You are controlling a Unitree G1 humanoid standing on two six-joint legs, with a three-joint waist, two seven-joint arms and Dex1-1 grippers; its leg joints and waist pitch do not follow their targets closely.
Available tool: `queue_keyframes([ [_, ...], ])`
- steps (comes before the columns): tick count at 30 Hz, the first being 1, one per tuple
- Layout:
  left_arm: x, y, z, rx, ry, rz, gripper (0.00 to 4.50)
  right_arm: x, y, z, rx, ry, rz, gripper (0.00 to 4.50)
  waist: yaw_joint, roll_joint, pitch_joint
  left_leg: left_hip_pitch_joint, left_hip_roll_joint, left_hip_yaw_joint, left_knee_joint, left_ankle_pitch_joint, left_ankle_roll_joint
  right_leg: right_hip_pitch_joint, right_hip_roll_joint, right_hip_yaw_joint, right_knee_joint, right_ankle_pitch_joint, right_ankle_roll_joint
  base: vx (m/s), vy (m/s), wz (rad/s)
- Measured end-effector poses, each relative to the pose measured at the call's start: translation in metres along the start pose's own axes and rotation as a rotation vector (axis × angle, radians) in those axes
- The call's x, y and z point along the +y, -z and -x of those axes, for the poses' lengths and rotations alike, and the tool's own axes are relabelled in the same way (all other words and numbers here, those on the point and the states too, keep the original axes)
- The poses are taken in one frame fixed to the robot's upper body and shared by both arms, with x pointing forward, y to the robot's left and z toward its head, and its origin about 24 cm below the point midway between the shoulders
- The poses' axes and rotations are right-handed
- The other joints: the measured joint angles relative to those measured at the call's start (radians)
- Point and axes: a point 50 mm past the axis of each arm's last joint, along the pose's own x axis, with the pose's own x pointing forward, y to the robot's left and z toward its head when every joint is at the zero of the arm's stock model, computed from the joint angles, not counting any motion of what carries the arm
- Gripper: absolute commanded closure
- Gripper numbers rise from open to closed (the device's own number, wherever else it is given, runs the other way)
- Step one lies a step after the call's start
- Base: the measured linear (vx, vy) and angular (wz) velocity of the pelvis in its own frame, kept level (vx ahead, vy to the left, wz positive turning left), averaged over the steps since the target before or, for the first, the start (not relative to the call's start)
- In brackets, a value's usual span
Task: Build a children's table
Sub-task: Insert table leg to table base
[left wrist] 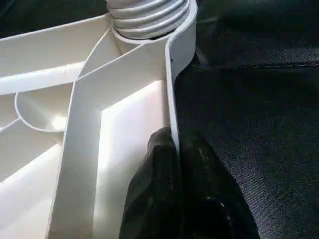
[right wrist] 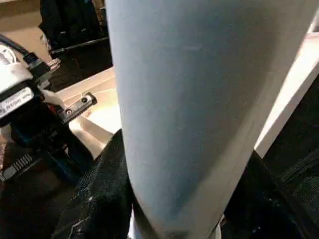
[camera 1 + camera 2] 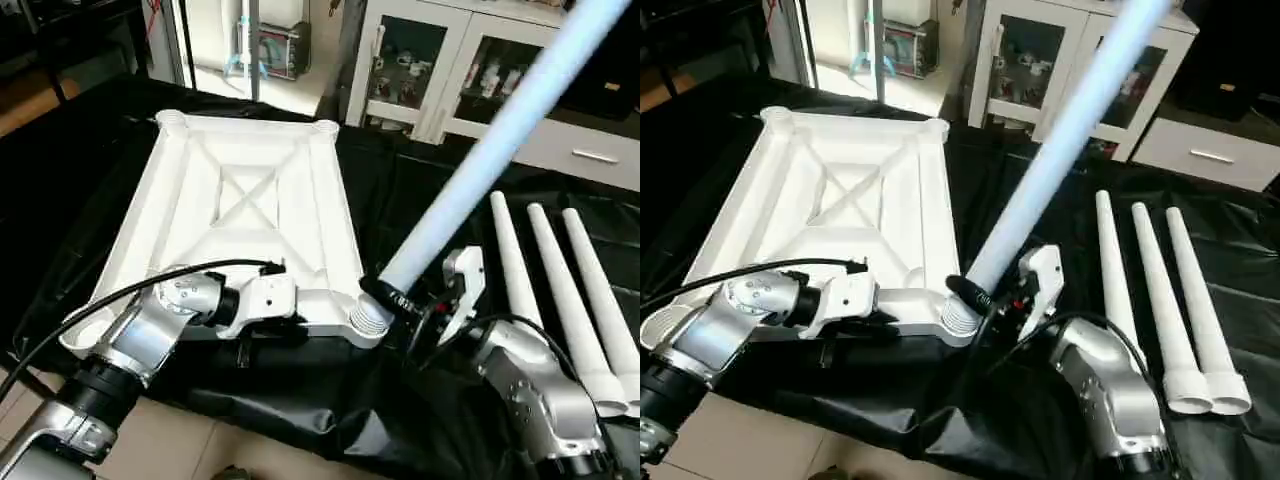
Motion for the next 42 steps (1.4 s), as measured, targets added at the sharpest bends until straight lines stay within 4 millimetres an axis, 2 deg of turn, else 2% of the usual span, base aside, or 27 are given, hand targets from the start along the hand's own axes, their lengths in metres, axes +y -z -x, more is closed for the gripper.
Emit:
queue_keyframes([
  [10, -0.001, -0.001, 0.0, -0.001, 0.004, -0.005, 4.47, 0.006, 0.001, 0.004, 0.01, -0.008, 0.062, 2.62, 0.002, 0.0, -0.001, 0.0, 0.0, 0.001, -0.004, 0.0, 0.0, 0.002, 0.0, 0.0, -0.005, 0.0, 0.0, 0.0, 0.0, 0.0],
  [15, -0.002, 0.001, 0.0, 0.006, 0.0, -0.001, 4.47, 0.008, -0.003, -0.003, 0.072, -0.048, 0.122, 2.62, -0.002, -0.007, -0.005, 0.002, 0.0, 0.001, -0.005, 0.0, 0.0, 0.003, 0.0, 0.0, -0.005, 0.001, 0.0, 0.0, 0.0, 0.0],
  [27, -0.003, 0.002, 0.0, 0.011, 0.001, 0.004, 4.47, 0.007, -0.001, -0.006, 0.125, -0.063, 0.128, 2.62, -0.003, -0.011, -0.009, 0.003, 0.0, 0.001, -0.006, 0.0, 0.0, 0.003, 0.0, 0.0, -0.006, 0.001, 0.0, 0.0, 0.0, 0.0],
  [32, -0.004, 0.004, 0.0, 0.02, 0.001, 0.012, 4.47, 0.01, 0.003, -0.008, 0.137, -0.053, 0.142, 2.62, -0.005, -0.013, -0.011, 0.011, -0.001, 0.001, -0.009, 0.0, 0.0, 0.003, 0.0, 0.0, -0.008, -0.003, 0.007, 0.0, 0.0, 0.0],
  [42, -0.004, 0.005, 0.0, 0.03, -0.002, 0.014, 4.47, 0.008, 0.003, -0.012, 0.125, -0.031, 0.134, 2.62, -0.008, -0.015, -0.012, 0.012, -0.001, 0.001, -0.011, 0.0, 0.0, 0.004, 0.0, 0.0, -0.008, -0.003, 0.006, 0.0, 0.0, 0.0],
])
